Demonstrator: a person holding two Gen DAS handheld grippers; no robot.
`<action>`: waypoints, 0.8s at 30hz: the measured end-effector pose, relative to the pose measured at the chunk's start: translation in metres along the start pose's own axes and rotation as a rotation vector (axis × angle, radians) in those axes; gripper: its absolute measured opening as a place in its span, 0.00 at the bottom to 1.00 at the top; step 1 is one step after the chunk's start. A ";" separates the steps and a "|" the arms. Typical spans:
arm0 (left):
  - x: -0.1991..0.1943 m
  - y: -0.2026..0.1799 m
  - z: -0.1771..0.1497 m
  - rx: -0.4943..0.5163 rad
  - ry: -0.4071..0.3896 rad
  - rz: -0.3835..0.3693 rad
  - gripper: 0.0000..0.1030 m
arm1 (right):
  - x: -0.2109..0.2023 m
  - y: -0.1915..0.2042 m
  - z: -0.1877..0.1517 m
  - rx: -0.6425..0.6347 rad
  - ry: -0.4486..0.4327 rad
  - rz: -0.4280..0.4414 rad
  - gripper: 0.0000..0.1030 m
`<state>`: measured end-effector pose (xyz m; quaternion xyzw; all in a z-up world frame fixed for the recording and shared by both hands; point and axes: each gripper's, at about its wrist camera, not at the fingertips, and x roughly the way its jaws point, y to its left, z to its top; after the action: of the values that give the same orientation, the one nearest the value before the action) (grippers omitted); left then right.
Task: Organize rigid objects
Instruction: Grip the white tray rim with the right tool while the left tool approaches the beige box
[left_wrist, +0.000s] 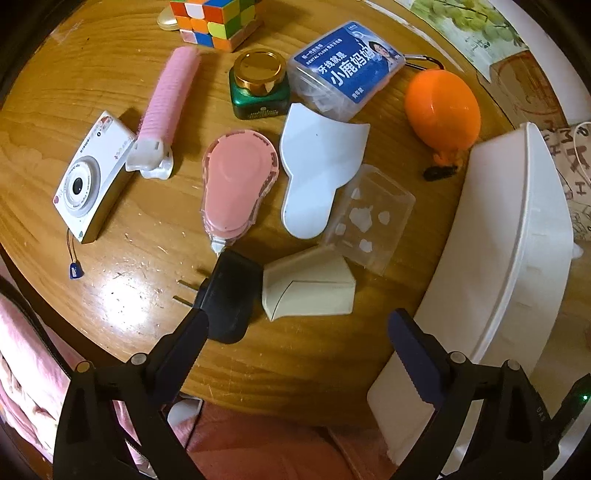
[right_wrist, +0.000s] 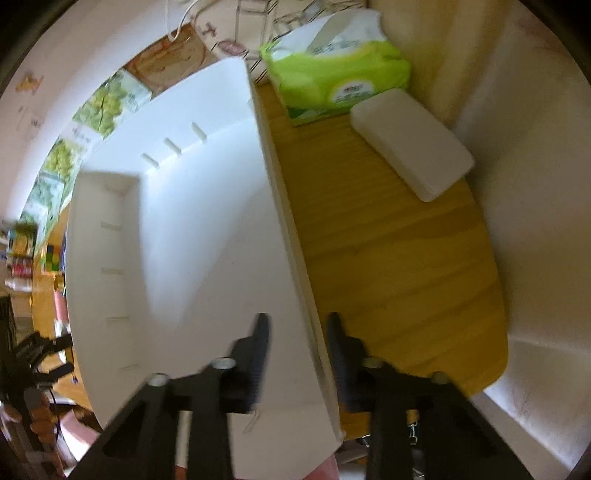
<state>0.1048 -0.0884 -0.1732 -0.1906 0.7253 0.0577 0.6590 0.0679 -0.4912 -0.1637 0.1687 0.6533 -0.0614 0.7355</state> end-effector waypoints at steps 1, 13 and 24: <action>0.000 -0.001 -0.001 -0.005 -0.004 0.004 0.93 | 0.002 0.000 0.002 -0.011 0.007 0.001 0.22; 0.019 -0.005 -0.008 -0.068 -0.033 0.024 0.85 | 0.010 0.001 0.021 -0.121 0.004 -0.023 0.05; 0.022 -0.019 0.007 -0.048 -0.055 0.069 0.64 | 0.018 0.017 0.043 -0.149 -0.003 -0.020 0.05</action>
<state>0.1163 -0.1077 -0.1919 -0.1796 0.7116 0.1031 0.6713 0.1155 -0.4872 -0.1745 0.1066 0.6566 -0.0201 0.7464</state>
